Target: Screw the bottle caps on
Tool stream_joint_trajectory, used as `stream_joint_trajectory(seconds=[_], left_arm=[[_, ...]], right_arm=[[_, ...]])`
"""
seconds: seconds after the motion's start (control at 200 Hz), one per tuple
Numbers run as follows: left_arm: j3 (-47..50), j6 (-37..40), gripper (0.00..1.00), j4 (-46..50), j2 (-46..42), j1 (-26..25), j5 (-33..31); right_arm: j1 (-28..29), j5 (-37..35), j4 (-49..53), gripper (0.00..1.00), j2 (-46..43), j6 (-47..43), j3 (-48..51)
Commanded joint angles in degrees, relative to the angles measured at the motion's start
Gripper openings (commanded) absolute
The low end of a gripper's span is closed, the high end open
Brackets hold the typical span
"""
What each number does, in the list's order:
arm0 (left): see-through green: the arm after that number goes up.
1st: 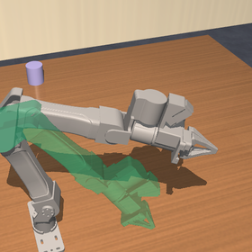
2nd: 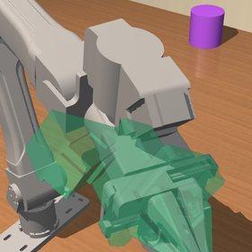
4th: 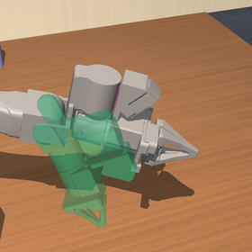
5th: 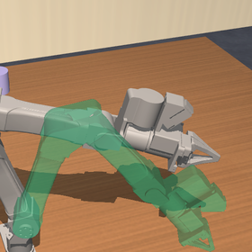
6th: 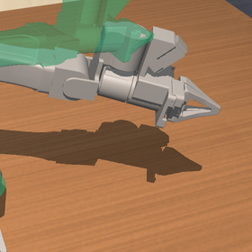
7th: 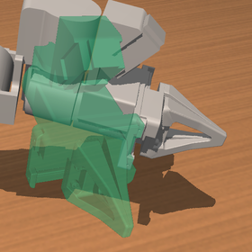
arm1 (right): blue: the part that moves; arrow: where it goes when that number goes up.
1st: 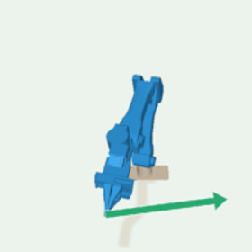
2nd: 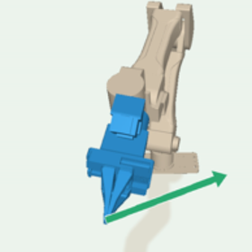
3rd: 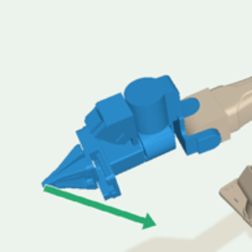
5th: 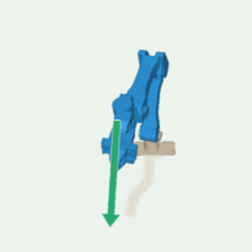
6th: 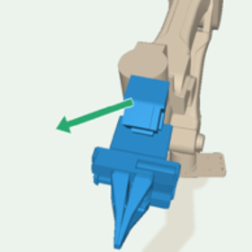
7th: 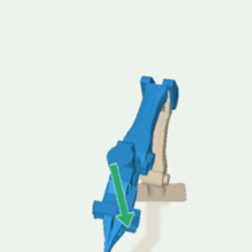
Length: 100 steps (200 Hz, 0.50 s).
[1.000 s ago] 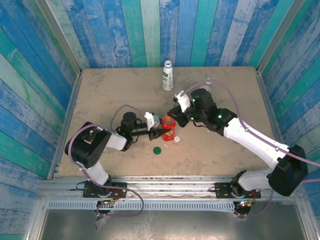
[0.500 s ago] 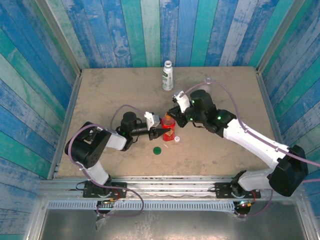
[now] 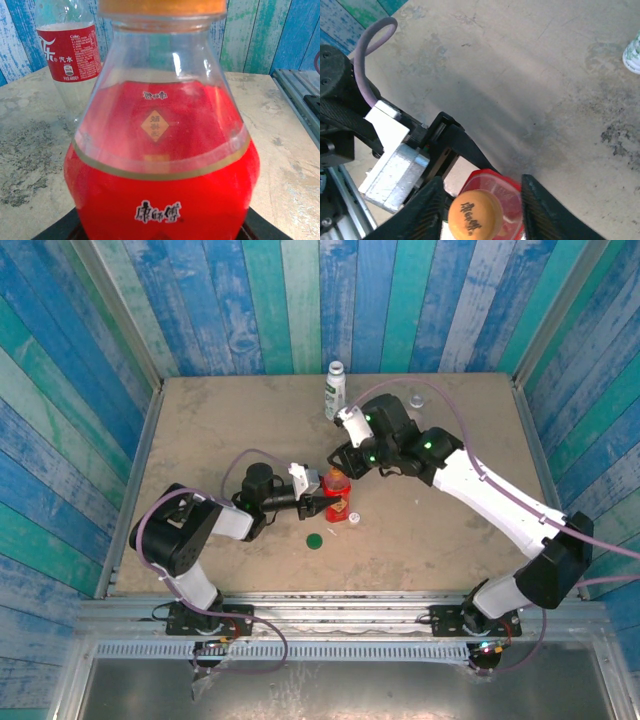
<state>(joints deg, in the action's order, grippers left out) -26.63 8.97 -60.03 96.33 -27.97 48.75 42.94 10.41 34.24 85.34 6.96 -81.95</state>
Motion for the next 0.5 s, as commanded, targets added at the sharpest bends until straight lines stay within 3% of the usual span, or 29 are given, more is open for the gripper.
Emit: stream_joint_trajectory(seconds=[0.0, 0.165, 0.305, 0.496], left_arm=[[0.3, 0.3, 0.48, 5.3, -0.5, -0.3, 1.0], [0.3, 0.3, 0.48, 5.3, -0.5, -0.3, 1.1], [0.4, 0.4, 0.48, 5.3, -0.5, -0.3, 1.1], [0.5, 0.5, 0.48, 5.4, -0.8, -0.3, 1.1]], right_arm=[[1.7, -3.4, 5.0, 0.52, 1.0, -0.6, -2.3], [4.4, -10.3, 12.3, 0.59, 3.9, -1.5, -6.9], [5.2, -11.5, 15.9, 0.59, 6.2, -2.0, -9.5], [5.3, -10.8, 16.2, 0.5, 7.3, -2.5, -9.9]])
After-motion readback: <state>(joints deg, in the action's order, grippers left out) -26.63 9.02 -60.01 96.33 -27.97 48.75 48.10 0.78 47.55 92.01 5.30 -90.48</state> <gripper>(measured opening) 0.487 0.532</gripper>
